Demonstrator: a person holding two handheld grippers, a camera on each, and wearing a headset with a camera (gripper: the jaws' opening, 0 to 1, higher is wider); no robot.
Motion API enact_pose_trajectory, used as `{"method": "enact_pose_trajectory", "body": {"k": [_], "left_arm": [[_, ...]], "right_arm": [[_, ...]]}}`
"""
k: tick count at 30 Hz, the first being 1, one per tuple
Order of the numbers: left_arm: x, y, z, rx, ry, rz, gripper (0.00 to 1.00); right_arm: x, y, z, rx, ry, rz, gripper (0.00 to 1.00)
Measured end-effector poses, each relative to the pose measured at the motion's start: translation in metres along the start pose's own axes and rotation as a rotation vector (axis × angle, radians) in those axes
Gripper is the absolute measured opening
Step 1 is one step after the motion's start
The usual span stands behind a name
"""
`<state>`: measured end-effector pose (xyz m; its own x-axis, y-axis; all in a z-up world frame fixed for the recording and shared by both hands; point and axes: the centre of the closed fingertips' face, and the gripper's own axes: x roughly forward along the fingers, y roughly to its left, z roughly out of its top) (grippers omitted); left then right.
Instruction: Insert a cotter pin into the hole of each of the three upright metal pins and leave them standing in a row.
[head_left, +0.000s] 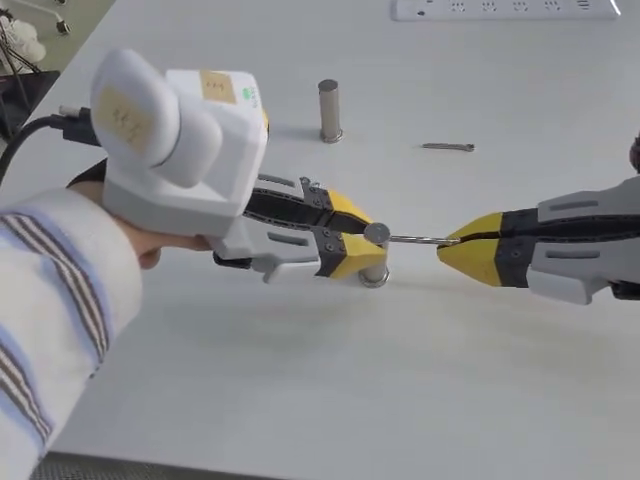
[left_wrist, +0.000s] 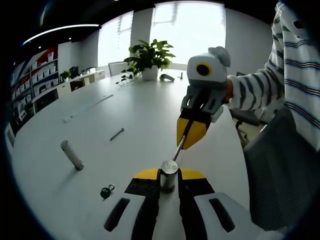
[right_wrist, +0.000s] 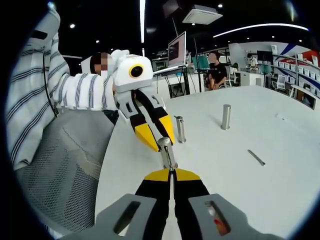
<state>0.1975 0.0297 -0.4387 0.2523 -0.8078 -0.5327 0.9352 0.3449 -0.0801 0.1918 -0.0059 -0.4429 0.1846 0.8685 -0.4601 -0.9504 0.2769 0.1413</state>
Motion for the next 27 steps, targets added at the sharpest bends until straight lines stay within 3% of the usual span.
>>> {"method": "enact_pose_trajectory", "body": {"k": [15, 27], "left_arm": [[0.0, 0.0, -0.001, 0.0, 0.004, 0.013, 0.1], [-0.001, -0.001, -0.002, 0.011, 0.017, 0.018, 0.1]], "right_arm": [[0.007, -0.002, 0.001, -0.005, 0.007, -0.015, 0.0], [0.02, 0.003, 0.003, -0.038, 0.023, 0.006, 0.0]]}}
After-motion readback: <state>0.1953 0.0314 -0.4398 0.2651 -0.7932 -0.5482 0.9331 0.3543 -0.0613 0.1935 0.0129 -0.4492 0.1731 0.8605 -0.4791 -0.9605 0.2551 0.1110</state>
